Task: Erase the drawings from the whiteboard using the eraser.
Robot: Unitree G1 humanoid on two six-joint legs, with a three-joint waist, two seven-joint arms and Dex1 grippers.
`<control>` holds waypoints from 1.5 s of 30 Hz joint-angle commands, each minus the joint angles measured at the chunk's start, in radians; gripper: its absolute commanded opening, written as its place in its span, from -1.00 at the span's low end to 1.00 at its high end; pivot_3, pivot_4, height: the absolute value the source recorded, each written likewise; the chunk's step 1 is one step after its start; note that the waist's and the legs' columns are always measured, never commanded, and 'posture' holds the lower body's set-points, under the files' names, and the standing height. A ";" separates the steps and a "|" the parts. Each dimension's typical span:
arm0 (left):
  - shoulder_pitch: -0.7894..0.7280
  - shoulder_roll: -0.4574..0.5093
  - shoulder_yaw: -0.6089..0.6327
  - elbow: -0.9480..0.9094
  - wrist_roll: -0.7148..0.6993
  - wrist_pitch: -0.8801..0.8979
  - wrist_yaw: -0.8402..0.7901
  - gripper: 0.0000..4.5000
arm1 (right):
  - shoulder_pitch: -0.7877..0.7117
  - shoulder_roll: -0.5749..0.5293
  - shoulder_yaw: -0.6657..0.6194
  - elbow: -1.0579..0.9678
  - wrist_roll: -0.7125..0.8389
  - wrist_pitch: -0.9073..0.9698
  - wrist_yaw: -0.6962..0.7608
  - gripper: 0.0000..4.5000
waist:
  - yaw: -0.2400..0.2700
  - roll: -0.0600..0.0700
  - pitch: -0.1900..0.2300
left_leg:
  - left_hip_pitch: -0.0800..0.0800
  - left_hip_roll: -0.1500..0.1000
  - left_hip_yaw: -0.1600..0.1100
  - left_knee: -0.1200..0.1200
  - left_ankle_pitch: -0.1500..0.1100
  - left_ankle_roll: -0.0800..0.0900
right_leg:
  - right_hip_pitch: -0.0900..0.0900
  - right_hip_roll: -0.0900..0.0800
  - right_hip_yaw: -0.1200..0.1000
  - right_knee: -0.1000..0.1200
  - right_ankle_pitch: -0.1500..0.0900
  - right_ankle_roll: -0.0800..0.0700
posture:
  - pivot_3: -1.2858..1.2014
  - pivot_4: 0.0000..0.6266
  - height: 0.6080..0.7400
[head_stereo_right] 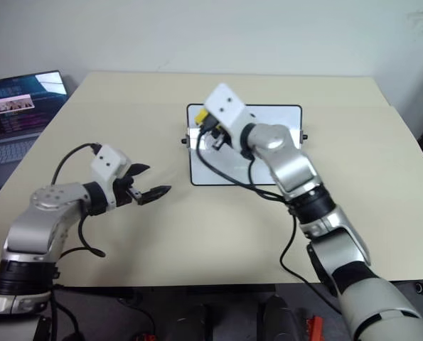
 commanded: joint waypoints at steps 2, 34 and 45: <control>-0.033 -0.022 0.001 -0.062 -0.002 0.000 0.022 1.00 | -0.111 0.082 -0.007 0.231 -0.068 -0.178 -0.043 -0.57 | -0.005 0.000 0.000 | -0.001 0.000 0.000 0.000 0.000 0.000 | -0.002 0.000 0.000 0.001 0.001 -0.001 | 0.03 -0.52 1.00; -0.011 -0.011 0.017 -0.153 -0.036 0.070 0.021 1.00 | -0.180 0.210 0.074 0.844 -0.363 -0.546 0.034 -0.57 | -0.049 0.000 0.000 | 0.006 0.000 0.000 0.000 0.000 0.000 | 0.001 0.001 0.001 0.007 0.001 -0.001 | 0.03 -0.52 1.00; -0.036 -0.017 0.000 -0.130 -0.033 0.061 0.015 1.00 | -0.281 0.168 -0.038 0.871 -0.333 -0.494 -0.173 -0.57 | -0.040 0.000 0.000 | 0.014 0.000 -0.001 0.002 0.001 0.000 | 0.008 0.001 0.001 0.011 0.000 -0.001 | 0.03 -0.52 1.00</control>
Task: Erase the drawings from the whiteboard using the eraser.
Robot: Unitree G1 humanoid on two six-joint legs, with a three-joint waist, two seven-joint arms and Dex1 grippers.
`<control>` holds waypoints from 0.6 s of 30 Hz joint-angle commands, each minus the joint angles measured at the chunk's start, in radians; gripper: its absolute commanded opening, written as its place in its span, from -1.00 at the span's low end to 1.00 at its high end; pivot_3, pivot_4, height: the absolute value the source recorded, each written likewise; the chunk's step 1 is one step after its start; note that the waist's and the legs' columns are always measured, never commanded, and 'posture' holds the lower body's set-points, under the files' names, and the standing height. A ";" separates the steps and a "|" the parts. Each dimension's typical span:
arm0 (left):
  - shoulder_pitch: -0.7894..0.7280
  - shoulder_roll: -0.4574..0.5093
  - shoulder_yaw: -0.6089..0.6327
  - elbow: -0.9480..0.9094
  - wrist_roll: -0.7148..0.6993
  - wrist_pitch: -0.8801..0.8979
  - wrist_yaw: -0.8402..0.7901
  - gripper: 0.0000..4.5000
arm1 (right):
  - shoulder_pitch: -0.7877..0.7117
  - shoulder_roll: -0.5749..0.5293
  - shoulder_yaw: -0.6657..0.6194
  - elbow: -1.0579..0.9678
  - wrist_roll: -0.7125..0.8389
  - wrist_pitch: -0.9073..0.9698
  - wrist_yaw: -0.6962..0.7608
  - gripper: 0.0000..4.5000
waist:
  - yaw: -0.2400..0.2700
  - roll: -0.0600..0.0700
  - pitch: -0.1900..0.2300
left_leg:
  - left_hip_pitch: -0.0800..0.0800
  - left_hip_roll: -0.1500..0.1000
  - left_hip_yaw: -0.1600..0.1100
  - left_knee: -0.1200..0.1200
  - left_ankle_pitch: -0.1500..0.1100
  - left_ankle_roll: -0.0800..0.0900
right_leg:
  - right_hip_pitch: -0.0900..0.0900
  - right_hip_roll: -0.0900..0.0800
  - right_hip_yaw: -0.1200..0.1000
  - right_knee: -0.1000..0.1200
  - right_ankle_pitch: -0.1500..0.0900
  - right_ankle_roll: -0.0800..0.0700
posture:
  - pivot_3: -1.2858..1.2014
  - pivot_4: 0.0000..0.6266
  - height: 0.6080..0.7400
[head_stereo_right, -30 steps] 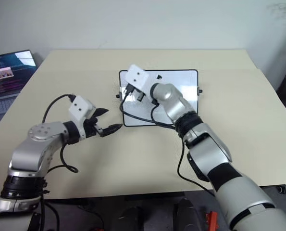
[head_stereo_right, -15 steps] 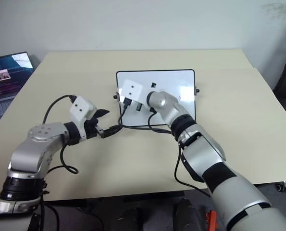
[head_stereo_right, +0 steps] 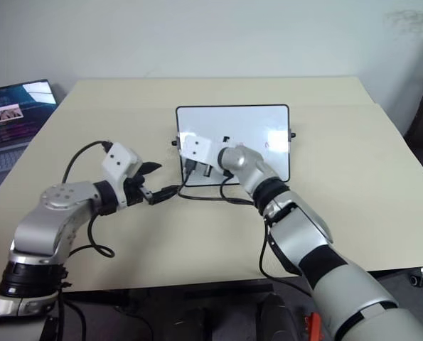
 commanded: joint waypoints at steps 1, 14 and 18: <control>-0.030 0.008 0.016 -0.021 -0.007 -0.013 -0.006 1.00 | -0.064 -0.042 -0.057 0.011 0.011 0.034 -0.098 -0.57 | 0.002 0.000 0.000 | 0.000 0.000 0.000 0.000 0.000 0.000 | 0.000 0.000 0.000 0.000 0.000 0.000 | 0.03 -0.52 1.00; -0.044 0.006 0.008 0.003 0.001 -0.027 -0.018 1.00 | 0.037 0.001 0.039 -0.046 -0.050 0.028 0.138 -0.57 | -0.015 0.000 0.000 | 0.001 0.000 0.000 -0.001 0.000 0.000 | 0.000 0.001 0.000 0.000 0.000 -0.001 | 0.03 -0.52 1.00; -0.045 0.009 0.016 0.004 0.001 -0.026 -0.021 1.00 | 0.090 -0.003 0.093 -0.091 -0.079 0.043 0.209 -0.57 | -0.012 0.000 0.000 | 0.002 0.000 0.000 -0.001 0.000 0.000 | 0.001 0.001 0.000 0.001 -0.001 0.000 | 0.03 -0.52 1.00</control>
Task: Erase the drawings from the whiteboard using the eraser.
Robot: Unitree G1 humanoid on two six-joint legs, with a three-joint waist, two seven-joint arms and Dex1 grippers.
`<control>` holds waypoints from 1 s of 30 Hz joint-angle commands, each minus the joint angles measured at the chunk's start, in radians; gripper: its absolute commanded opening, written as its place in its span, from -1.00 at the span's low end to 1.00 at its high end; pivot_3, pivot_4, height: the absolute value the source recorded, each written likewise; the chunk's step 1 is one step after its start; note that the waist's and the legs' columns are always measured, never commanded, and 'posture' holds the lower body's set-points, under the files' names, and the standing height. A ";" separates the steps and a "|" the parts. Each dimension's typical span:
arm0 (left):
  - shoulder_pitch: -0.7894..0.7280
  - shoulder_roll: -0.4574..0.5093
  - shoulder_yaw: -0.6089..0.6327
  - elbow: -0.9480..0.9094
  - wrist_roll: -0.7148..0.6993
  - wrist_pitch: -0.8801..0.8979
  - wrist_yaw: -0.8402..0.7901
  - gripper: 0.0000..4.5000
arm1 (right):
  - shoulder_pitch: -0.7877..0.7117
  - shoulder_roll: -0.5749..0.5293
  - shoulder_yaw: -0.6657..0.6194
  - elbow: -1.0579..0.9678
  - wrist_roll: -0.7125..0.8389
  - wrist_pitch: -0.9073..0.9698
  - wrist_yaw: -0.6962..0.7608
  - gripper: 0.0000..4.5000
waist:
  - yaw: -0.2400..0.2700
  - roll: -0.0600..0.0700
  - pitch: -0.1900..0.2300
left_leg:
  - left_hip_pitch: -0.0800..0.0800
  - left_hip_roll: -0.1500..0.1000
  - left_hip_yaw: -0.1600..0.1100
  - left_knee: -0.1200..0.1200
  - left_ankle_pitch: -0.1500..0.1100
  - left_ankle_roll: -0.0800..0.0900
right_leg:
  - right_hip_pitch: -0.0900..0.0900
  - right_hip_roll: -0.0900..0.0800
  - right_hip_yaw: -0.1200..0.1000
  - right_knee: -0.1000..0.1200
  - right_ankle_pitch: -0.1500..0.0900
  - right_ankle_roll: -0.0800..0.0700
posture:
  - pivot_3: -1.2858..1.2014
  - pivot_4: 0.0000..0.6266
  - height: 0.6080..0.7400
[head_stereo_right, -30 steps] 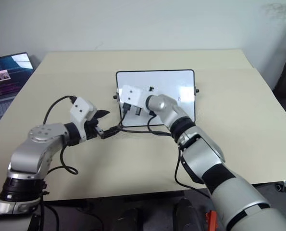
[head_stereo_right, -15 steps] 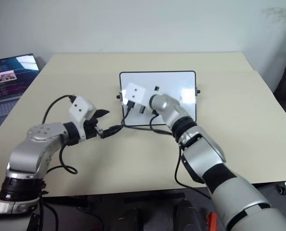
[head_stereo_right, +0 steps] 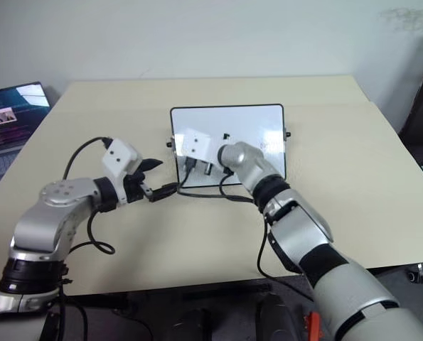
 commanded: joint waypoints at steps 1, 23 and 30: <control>-0.023 0.009 0.018 -0.009 -0.001 -0.018 -0.001 1.00 | 0.042 -0.007 0.044 -0.018 -0.038 0.029 0.052 -0.57 | 0.001 0.000 0.000 | 0.000 0.000 0.000 0.000 0.000 0.000 | 0.000 0.000 0.000 0.000 0.000 0.000 | 0.03 -0.52 1.00; -0.048 0.005 -0.007 0.024 0.008 -0.032 -0.018 1.00 | -0.066 -0.051 -0.043 0.062 -0.026 0.112 -0.146 -0.57 | 0.023 0.000 0.000 | 0.002 0.000 -0.001 0.000 0.003 0.001 | 0.002 0.001 0.000 0.001 -0.001 0.001 | 0.03 -0.52 1.00; -0.051 0.006 -0.004 0.025 0.005 -0.031 -0.023 1.00 | 0.018 -0.069 0.051 -0.006 -0.074 0.118 0.047 -0.57 | 0.017 0.000 0.000 | 0.003 0.000 -0.001 0.000 0.003 0.001 | 0.002 0.001 0.000 0.001 -0.001 0.002 | 0.03 -0.52 1.00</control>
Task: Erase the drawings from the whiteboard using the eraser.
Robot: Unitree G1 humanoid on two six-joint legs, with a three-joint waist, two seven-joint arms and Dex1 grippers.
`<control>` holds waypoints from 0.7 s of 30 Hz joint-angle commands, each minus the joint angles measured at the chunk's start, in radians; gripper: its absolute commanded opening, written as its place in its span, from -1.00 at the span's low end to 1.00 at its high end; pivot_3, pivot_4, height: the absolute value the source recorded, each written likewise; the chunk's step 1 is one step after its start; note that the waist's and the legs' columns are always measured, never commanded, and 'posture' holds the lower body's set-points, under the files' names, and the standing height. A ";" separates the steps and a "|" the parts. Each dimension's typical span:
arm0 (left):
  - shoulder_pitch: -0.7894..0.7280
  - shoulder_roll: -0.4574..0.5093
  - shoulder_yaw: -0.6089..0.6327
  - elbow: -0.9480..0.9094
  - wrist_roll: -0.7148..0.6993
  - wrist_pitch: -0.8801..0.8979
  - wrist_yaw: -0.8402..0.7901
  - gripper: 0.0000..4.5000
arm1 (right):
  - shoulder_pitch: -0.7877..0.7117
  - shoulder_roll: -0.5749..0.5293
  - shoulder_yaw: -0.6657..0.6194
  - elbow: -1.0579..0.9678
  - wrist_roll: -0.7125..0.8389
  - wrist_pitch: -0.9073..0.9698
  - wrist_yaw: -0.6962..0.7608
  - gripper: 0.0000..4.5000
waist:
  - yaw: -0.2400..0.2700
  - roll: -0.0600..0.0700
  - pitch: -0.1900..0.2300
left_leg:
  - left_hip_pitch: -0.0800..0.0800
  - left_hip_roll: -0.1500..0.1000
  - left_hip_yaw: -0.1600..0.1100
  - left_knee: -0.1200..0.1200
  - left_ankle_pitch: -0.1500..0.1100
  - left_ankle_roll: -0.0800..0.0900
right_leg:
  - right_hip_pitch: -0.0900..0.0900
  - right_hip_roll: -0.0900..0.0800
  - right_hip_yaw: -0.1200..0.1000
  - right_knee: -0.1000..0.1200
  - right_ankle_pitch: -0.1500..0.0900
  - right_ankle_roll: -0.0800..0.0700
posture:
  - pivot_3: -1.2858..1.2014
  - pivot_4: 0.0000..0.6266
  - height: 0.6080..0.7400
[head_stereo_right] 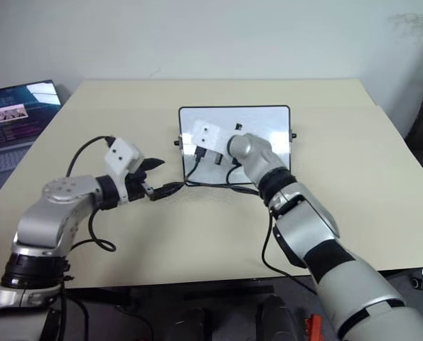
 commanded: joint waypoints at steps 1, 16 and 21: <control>-0.016 0.007 0.013 -0.013 0.000 -0.013 -0.003 1.00 | 0.058 -0.026 0.052 0.001 -0.044 0.031 0.086 -0.57 | -0.002 0.000 0.000 | 0.001 0.000 0.000 0.000 0.000 0.000 | 0.001 0.000 0.000 0.000 0.000 0.000 | 0.03 -0.52 1.00; -0.030 0.005 0.003 0.003 0.002 -0.020 -0.012 1.00 | -0.036 -0.051 -0.052 0.037 0.001 0.060 -0.120 -0.57 | 0.005 0.000 0.000 | 0.003 0.000 0.000 0.000 0.001 0.002 | 0.003 0.000 0.000 0.000 0.001 -0.001 | 0.03 -0.52 1.00; -0.039 0.005 -0.003 0.009 0.004 -0.021 -0.016 1.00 | -0.062 -0.039 -0.066 0.077 -0.001 0.048 -0.169 -0.57 | 0.008 0.000 0.000 | 0.002 0.000 0.000 0.000 0.002 0.002 | 0.002 0.000 0.000 0.000 0.001 -0.001 | 0.03 -0.52 1.00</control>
